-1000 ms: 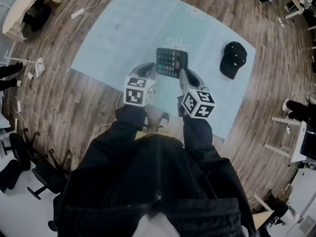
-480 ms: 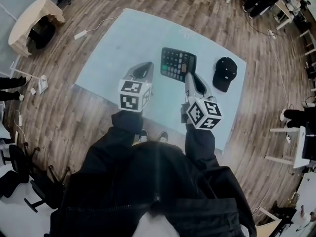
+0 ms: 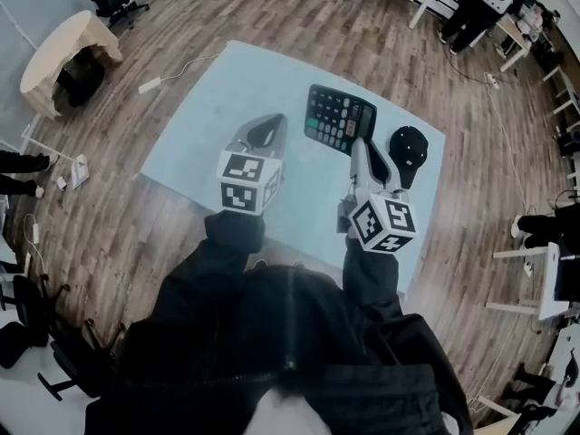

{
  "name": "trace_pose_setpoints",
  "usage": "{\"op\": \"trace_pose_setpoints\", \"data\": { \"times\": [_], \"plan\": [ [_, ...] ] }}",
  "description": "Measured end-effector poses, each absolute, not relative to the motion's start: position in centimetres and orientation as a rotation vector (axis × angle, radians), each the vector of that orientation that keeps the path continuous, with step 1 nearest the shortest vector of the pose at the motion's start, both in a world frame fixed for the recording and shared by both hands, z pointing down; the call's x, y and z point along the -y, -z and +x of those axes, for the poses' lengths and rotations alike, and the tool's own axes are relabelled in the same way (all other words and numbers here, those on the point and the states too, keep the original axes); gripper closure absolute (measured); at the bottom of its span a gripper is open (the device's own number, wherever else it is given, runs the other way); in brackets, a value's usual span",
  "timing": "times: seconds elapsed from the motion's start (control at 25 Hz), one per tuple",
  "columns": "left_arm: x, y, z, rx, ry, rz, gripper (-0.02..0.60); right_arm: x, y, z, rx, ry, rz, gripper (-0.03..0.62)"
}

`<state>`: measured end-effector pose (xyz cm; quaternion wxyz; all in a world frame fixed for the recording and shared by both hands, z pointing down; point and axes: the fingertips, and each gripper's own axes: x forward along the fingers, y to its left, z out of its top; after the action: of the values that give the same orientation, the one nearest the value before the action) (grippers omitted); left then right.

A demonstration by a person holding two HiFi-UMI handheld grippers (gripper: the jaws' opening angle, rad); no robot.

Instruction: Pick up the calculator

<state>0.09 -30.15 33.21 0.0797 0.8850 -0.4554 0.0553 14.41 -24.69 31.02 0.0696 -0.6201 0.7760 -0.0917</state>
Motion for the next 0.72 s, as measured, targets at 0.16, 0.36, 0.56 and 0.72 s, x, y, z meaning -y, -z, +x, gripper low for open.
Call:
{"op": "trace_pose_setpoints", "data": {
  "times": [0.16, 0.36, 0.56, 0.72],
  "plan": [
    [30.3, -30.4, 0.7, 1.383, -0.106, 2.703, 0.584, 24.8, -28.8, 14.9, -2.313, 0.179, -1.865, 0.553],
    [30.4, -27.5, 1.4, 1.407, -0.076, 2.779, 0.583, 25.0, -26.4, 15.4, -2.272, 0.099, -1.856, 0.553],
    [30.1, -25.7, 1.2, 1.416, -0.043, 2.824, 0.584, 24.5, -25.0, 14.8, -2.250, 0.042, -1.838, 0.553],
    [30.1, -24.7, 1.5, 1.415, -0.023, 2.849, 0.584, 24.4, -24.2, 14.9, -2.233, 0.017, -1.834, 0.553]
  ]
}}
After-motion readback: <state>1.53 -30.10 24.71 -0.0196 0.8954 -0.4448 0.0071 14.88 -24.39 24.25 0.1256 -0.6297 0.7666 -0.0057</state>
